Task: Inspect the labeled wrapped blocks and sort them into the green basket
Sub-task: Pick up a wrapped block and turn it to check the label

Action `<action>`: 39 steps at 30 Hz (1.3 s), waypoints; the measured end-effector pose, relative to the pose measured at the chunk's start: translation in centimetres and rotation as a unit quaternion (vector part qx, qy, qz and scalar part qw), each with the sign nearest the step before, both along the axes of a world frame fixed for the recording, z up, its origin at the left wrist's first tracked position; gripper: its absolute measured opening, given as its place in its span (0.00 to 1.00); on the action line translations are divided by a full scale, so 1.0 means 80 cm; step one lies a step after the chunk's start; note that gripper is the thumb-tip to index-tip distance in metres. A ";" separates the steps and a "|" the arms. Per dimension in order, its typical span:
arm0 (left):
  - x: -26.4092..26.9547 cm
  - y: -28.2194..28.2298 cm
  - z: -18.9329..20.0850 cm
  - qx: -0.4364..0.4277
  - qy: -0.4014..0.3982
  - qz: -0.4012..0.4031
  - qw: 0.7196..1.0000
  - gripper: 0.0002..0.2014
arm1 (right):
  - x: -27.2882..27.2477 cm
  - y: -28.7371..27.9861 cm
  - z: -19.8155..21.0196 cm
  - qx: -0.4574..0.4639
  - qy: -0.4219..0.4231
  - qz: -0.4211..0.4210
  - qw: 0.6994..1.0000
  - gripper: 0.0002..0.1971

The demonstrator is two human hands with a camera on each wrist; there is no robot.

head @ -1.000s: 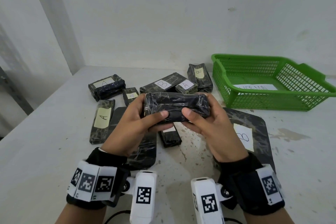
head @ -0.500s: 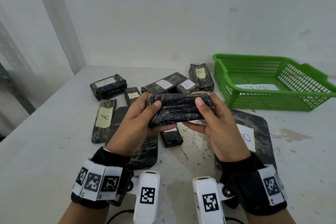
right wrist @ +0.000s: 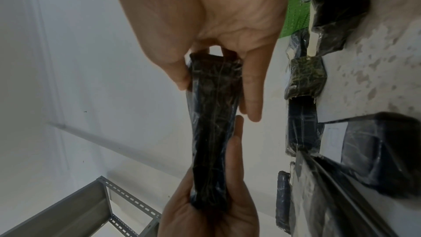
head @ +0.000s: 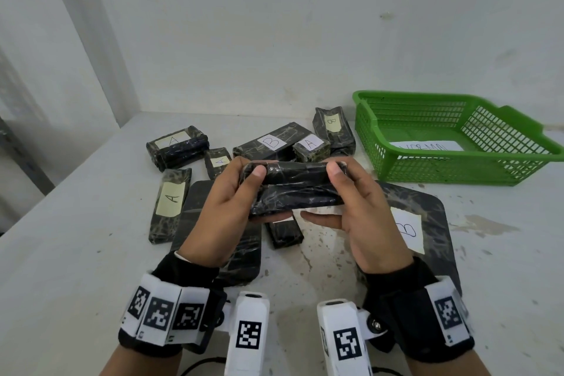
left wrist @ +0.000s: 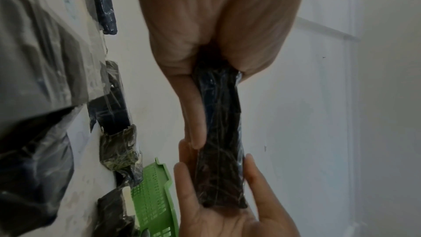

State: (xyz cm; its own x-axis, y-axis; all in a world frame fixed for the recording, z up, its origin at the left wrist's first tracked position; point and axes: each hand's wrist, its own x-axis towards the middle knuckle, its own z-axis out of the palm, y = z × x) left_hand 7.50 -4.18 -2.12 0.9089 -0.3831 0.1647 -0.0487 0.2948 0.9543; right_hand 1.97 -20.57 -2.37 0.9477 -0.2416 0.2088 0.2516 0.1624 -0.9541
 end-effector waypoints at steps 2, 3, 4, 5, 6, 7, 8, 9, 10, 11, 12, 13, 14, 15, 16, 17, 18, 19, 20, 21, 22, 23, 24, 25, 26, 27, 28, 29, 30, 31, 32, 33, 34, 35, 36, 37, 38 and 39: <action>-0.001 0.002 0.001 0.009 -0.011 -0.003 1.000 0.12 | 0.000 0.001 0.000 0.003 0.021 0.009 1.000 0.15; -0.001 0.003 0.003 0.012 -0.015 -0.009 1.000 0.14 | -0.001 0.001 0.000 0.002 0.023 0.003 1.000 0.16; -0.002 0.003 0.004 0.012 -0.015 -0.017 1.000 0.16 | 0.000 0.002 -0.001 -0.001 0.018 -0.007 1.000 0.14; -0.003 0.003 0.006 0.012 -0.014 -0.025 1.000 0.17 | -0.001 0.002 -0.001 -0.007 0.009 -0.019 1.000 0.11; -0.004 0.003 0.006 0.014 -0.013 -0.029 0.999 0.18 | 0.000 0.003 -0.001 -0.011 -0.001 -0.028 1.000 0.08; -0.004 0.002 0.007 0.017 -0.015 -0.030 0.999 0.16 | -0.001 0.003 -0.001 -0.014 -0.009 -0.035 0.999 0.06; -0.004 0.002 0.006 0.019 -0.014 -0.030 0.999 0.13 | -0.001 0.003 -0.001 -0.018 -0.017 -0.041 0.999 0.05; -0.004 0.001 0.006 0.020 -0.012 -0.028 0.999 0.10 | -0.001 0.003 -0.001 -0.022 -0.021 -0.045 0.999 0.05; -0.004 0.001 0.004 0.022 -0.010 -0.025 0.999 0.09 | -0.002 0.003 -0.002 -0.024 -0.023 -0.047 0.998 0.06; -0.003 0.000 0.003 0.024 -0.008 -0.022 0.999 0.08 | -0.002 0.003 -0.002 -0.023 -0.022 -0.047 0.998 0.06; -0.002 0.001 0.003 0.025 -0.007 -0.020 0.999 0.08 | -0.001 0.004 -0.002 -0.020 -0.019 -0.045 0.999 0.07; -0.002 0.001 0.003 0.026 -0.007 -0.019 0.999 0.08 | -0.002 0.004 -0.002 -0.015 -0.013 -0.042 0.999 0.08; -0.001 0.001 0.003 0.027 -0.007 -0.019 0.999 0.08 | -0.002 0.005 -0.001 -0.010 -0.007 -0.038 0.999 0.09; -0.001 0.002 0.003 0.025 -0.008 -0.020 0.999 0.08 | -0.003 0.005 0.000 -0.008 0.001 -0.031 0.999 0.10; -0.001 0.002 0.004 0.023 -0.008 -0.023 0.999 0.08 | -0.003 0.004 0.000 -0.007 0.008 -0.024 1.000 0.12; -0.001 0.003 0.005 0.021 -0.008 -0.029 0.999 0.09 | -0.004 0.004 0.001 -0.008 0.014 -0.016 1.000 0.14; -0.001 0.003 0.006 0.021 -0.008 -0.036 0.999 0.12 | -0.004 0.004 0.001 -0.010 0.017 -0.014 1.000 0.15; -0.002 0.003 0.006 0.022 -0.007 -0.043 0.999 0.15 | -0.004 0.004 0.001 -0.013 0.016 -0.019 1.000 0.16; -0.002 0.003 0.007 0.025 -0.007 -0.046 0.999 0.18 | -0.003 0.004 0.000 -0.015 0.011 -0.028 0.999 0.15; -0.002 0.003 0.007 0.029 -0.009 -0.047 0.998 0.18 | -0.002 0.005 0.000 -0.016 0.003 -0.036 0.999 0.14; -0.002 0.002 0.005 0.032 -0.014 -0.045 0.998 0.17 | -0.001 0.005 -0.001 -0.019 -0.008 -0.043 0.999 0.13; -0.002 0.002 0.004 0.035 -0.018 -0.043 0.998 0.15 | -0.001 0.006 -0.001 -0.021 -0.018 -0.048 0.998 0.13; -0.001 0.001 0.002 0.035 -0.020 -0.039 0.998 0.13 | -0.001 0.006 -0.002 -0.021 -0.024 -0.050 0.998 0.12; -0.001 0.001 0.000 0.034 -0.024 -0.035 0.999 0.12 | -0.001 0.006 -0.002 -0.022 -0.025 -0.049 0.998 0.13; 0.000 0.001 -0.001 0.034 -0.029 -0.030 0.999 0.13 | -0.001 0.005 -0.003 -0.022 -0.023 -0.047 0.998 0.13; 0.002 0.001 -0.003 0.034 -0.036 -0.024 0.998 0.14 | -0.002 0.005 -0.002 -0.023 -0.017 -0.041 0.999 0.13; 0.004 0.002 -0.004 0.037 -0.047 -0.017 0.998 0.15 | -0.002 0.006 -0.001 -0.023 -0.012 -0.035 0.999 0.13; 0.005 0.003 -0.004 0.042 -0.061 -0.012 0.997 0.15 | -0.004 0.006 0.001 -0.022 -0.007 -0.029 0.999 0.14; 0.007 0.003 -0.005 0.049 -0.078 -0.007 0.996 0.15 | -0.004 0.007 0.003 -0.018 -0.001 -0.025 1.000 0.17; 0.008 0.004 -0.006 0.055 -0.094 -0.003 0.994 0.14 | -0.005 0.006 0.005 -0.012 0.007 -0.021 1.000 0.21; 0.009 0.005 -0.006 0.056 -0.108 -0.001 0.993 0.12 | -0.005 0.005 0.006 -0.005 0.017 -0.017 1.000 0.26; 0.009 0.006 -0.006 0.056 -0.122 0.001 0.991 0.11 | -0.005 0.004 0.007 0.003 0.032 -0.013 0.999 0.30; 0.009 0.006 -0.005 0.056 -0.137 0.004 0.989 0.09 | -0.004 0.003 0.007 0.011 0.049 -0.010 0.999 0.30; 0.010 0.007 -0.005 0.059 -0.151 0.008 0.987 0.08 | -0.003 0.002 0.007 0.021 0.066 -0.006 0.998 0.29; 0.011 0.008 -0.005 0.061 -0.160 0.008 0.985 0.07 | -0.001 0.002 0.006 0.028 0.077 -0.002 0.997 0.26; 0.012 0.009 -0.005 0.061 -0.165 0.003 0.984 0.08 | 0.000 0.001 0.006 0.033 0.076 -0.001 0.997 0.23; 0.012 0.010 -0.004 0.056 -0.163 -0.003 0.985 0.10 | 0.001 0.001 0.005 0.038 0.062 -0.006 0.997 0.20; 0.012 0.010 -0.005 0.047 -0.150 -0.008 0.987 0.13 | 0.001 0.001 0.005 0.049 0.041 -0.014 0.998 0.17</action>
